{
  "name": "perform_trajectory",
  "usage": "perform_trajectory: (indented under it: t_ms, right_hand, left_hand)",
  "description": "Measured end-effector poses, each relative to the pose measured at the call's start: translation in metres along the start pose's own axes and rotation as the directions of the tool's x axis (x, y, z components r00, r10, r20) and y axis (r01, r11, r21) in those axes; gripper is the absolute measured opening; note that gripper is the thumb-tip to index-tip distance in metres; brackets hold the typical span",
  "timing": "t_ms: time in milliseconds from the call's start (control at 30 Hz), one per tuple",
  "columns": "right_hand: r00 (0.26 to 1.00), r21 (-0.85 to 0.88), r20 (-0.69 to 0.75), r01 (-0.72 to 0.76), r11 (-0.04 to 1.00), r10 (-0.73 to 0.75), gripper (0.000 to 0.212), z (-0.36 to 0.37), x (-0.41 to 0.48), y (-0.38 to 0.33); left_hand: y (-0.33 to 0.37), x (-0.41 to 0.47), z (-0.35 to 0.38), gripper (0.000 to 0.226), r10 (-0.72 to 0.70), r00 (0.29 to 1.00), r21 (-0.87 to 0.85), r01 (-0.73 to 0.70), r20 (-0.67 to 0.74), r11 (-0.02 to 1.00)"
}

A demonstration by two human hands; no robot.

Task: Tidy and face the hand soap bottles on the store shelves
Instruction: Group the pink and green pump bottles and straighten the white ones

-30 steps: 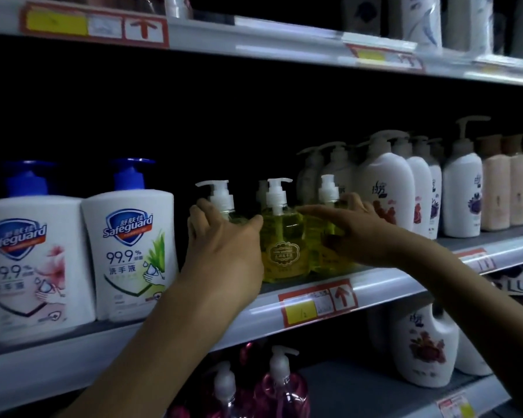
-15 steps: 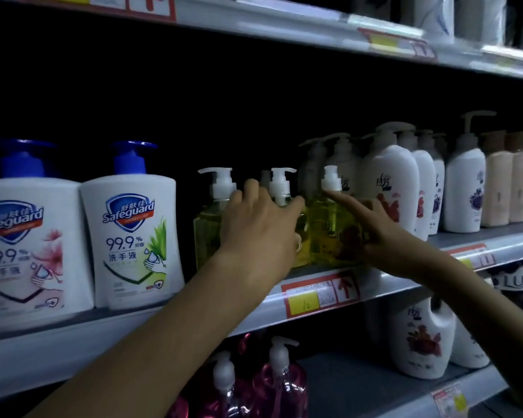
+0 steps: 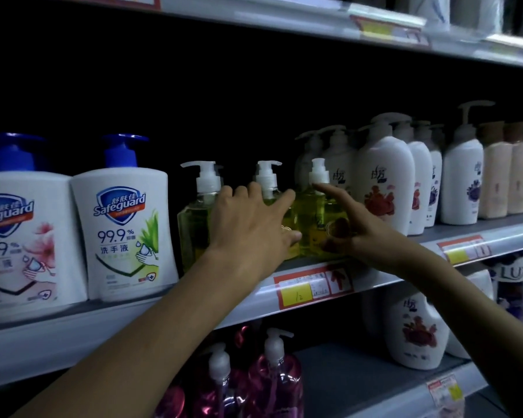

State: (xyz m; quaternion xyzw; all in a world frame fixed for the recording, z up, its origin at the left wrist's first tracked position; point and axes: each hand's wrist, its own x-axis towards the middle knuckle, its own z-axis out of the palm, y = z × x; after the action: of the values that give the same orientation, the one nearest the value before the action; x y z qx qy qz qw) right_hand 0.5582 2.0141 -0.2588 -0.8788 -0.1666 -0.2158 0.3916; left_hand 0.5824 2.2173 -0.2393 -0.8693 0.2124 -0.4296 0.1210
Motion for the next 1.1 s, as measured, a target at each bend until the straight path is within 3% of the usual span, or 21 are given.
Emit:
perform_trajectory:
  t_ms: [167, 233, 333, 400, 433, 467, 533, 600, 700, 867, 967, 1100]
  right_hand:
    - [0.999, -0.027, -0.045, -0.007, 1.0, 0.006, 0.087, 0.008, -0.005, -0.003]
    - [0.976, -0.153, -0.22, -0.045, 0.987, 0.01, 0.08, 0.024, -0.019, -0.008]
    - [0.806, -0.257, -0.568, 0.019, 0.966, -0.167, 0.058, 0.06, -0.054, -0.015]
    - [0.7, -0.251, -0.685, 0.032, 0.968, -0.2, 0.038, 0.091, -0.086, -0.007]
    - [0.686, -0.236, -0.704, 0.018, 0.972, -0.184, 0.032, 0.109, -0.104, 0.002]
    - [0.698, -0.211, -0.702, -0.015, 0.977, -0.14, 0.029, 0.128, -0.122, 0.012]
    - [0.795, -0.126, -0.605, -0.138, 0.982, 0.034, 0.038, 0.162, -0.15, 0.031]
    - [0.913, -0.096, -0.361, -0.239, 0.966, 0.19, 0.056, 0.183, -0.162, 0.043]
    - [0.979, -0.185, -0.096, -0.194, 0.963, 0.179, 0.075, 0.186, -0.152, 0.049]
    - [0.984, -0.172, 0.083, -0.143, 0.975, 0.159, 0.082, 0.198, -0.135, 0.061]
    - [0.986, -0.136, 0.06, -0.147, 0.98, 0.156, 0.08, 0.202, -0.129, 0.064]
    - [0.99, -0.184, 0.023, -0.129, 0.974, 0.136, 0.078, 0.204, -0.129, 0.063]
  left_hand:
    - [-0.001, -0.003, -0.005, 0.065, 0.0, 0.999, -0.043, 0.002, 0.037, 0.999]
    - [-0.001, -0.01, -0.011, 0.062, 0.005, 0.998, -0.083, 0.0, 0.055, 0.997]
    - [0.001, -0.047, -0.02, 0.046, 0.046, 0.987, -0.282, -0.088, -0.153, 0.955]
    - [0.006, -0.096, -0.015, 0.028, 0.088, 0.941, -0.404, -0.223, -0.326, 0.887]
    - [0.01, -0.127, -0.007, 0.023, 0.097, 0.937, -0.466, -0.254, -0.335, 0.848]
    - [0.014, -0.159, 0.005, 0.02, 0.096, 0.952, -0.525, -0.243, -0.291, 0.815]
    - [0.02, -0.21, 0.036, 0.022, 0.041, 0.993, -0.636, -0.102, -0.111, 0.765]
    - [0.023, -0.238, 0.067, 0.031, -0.042, 0.992, -0.676, 0.11, 0.117, 0.729]
    - [0.029, -0.246, 0.088, 0.047, -0.096, 0.95, -0.667, 0.278, 0.297, 0.691]
    - [0.027, -0.22, 0.096, 0.063, -0.141, 0.897, -0.538, 0.37, 0.419, 0.757]
    - [0.024, -0.21, 0.101, 0.058, -0.124, 0.909, -0.464, 0.316, 0.398, 0.827]
    - [0.019, -0.209, 0.101, 0.052, -0.096, 0.925, -0.513, 0.288, 0.367, 0.809]
